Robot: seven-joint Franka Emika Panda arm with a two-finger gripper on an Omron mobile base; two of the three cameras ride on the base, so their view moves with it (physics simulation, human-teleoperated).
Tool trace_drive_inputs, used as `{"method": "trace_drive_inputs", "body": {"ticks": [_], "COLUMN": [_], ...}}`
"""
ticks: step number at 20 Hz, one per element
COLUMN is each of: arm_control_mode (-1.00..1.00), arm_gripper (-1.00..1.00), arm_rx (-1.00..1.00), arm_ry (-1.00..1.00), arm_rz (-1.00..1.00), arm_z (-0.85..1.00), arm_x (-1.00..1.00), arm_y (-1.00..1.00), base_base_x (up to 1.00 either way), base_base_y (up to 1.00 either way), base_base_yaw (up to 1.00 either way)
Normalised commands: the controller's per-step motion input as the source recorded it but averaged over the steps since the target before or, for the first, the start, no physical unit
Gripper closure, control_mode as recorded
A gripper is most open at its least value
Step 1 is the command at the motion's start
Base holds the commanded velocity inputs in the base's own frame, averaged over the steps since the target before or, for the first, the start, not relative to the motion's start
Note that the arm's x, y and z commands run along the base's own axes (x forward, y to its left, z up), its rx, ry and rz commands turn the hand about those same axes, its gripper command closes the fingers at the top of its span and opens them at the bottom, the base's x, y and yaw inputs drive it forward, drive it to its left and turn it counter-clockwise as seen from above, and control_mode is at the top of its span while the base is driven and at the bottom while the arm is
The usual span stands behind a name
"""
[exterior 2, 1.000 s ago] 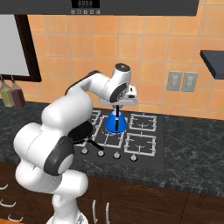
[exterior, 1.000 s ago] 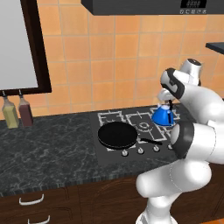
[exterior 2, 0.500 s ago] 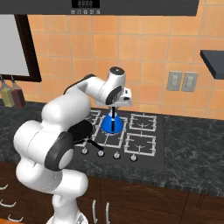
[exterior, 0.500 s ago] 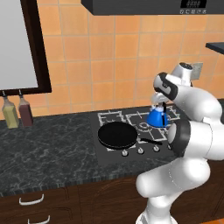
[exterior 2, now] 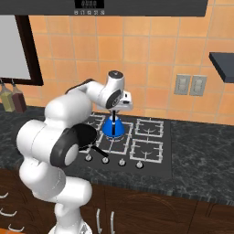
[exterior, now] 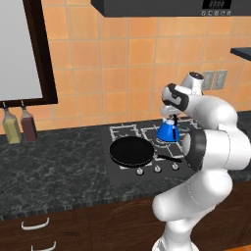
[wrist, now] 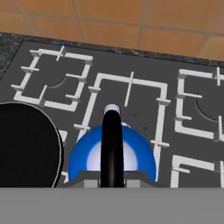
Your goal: Pick the kettle from the counter and place it on a stove burner. Then turn the burner on.
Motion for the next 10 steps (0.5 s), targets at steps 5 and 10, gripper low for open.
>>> {"method": "trace_drive_inputs", "body": {"ticks": [5, 10], "arm_control_mode": [-1.0, -1.0], "arm_gripper": [1.0, 1.0], "arm_rx": [0.0, 0.0], "arm_ry": [0.0, 0.0], "arm_rz": [-0.02, -0.01], "arm_z": [-0.17, -0.23], "arm_x": [0.24, 0.19], "arm_y": [0.06, 0.0], "base_base_x": [0.0, 0.0], "base_base_y": [0.0, 0.0], "base_base_yaw": [0.0, 0.0]}}
